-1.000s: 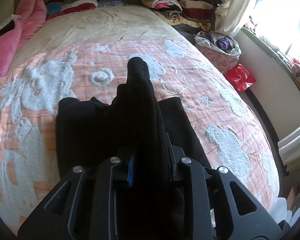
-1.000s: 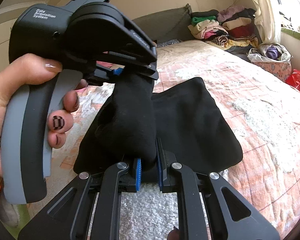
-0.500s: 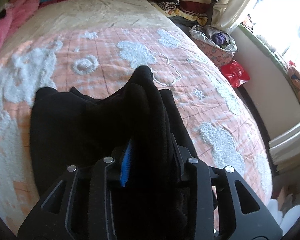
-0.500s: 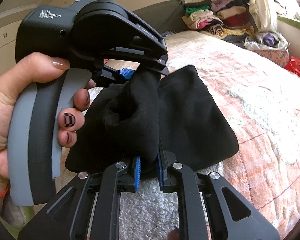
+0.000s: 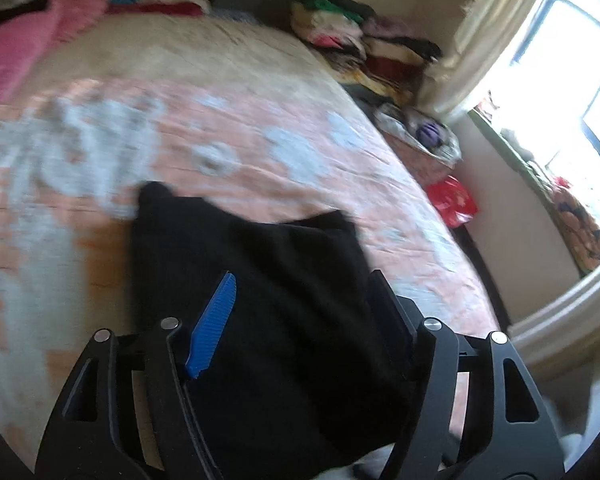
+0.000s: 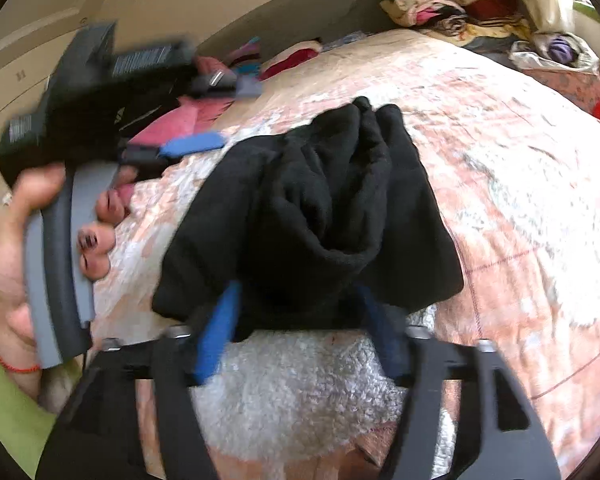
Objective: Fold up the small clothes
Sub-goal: 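Lay the folded edge down on the bundle with both grippers, then open both grippers and release the folded sweatshirt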
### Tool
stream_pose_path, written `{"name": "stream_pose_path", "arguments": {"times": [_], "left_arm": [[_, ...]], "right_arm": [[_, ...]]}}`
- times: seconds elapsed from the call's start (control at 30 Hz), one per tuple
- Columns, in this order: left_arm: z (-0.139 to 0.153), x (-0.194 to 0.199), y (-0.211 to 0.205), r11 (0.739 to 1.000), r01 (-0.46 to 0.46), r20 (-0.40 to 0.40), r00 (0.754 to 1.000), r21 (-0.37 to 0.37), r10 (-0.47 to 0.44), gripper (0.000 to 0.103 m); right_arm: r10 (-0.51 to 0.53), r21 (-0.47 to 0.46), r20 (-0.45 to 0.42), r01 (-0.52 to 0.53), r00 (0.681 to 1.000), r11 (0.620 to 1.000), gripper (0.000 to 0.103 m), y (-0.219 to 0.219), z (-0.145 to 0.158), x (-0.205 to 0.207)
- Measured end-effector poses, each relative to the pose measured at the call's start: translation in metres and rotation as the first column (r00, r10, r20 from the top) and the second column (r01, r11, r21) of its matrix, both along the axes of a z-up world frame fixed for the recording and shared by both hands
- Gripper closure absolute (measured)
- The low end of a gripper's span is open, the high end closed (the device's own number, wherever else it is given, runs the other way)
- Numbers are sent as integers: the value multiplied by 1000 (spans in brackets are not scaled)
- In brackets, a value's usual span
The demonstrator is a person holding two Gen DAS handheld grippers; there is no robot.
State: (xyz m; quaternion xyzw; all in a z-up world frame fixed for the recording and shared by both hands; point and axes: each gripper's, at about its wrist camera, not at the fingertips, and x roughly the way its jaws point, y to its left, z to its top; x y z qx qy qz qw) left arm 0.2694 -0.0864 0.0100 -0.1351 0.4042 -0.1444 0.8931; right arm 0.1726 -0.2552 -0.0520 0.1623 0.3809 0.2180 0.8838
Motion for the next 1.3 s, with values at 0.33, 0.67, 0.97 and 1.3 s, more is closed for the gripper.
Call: {"name": "stream_pose_path", "arguments": {"times": [0.33, 0.67, 0.97, 1.3], "left_arm": [[-31, -28, 44, 996, -74, 16, 997, 52, 73, 41], [-47, -27, 53, 996, -48, 14, 999, 72, 47, 39], [-42, -32, 39, 998, 2, 22, 1000, 64, -4, 39], [-54, -38, 21, 992, 54, -6, 999, 113, -54, 35]], "right_arm": [[70, 72, -155, -59, 985, 996, 22, -19, 17, 89], [79, -61, -180, -91, 981, 994, 84, 6, 16, 140], [105, -230, 69, -86, 992, 969, 87, 6, 58, 120], [-21, -239, -19, 16, 1000, 971, 73, -15, 4, 123]]}}
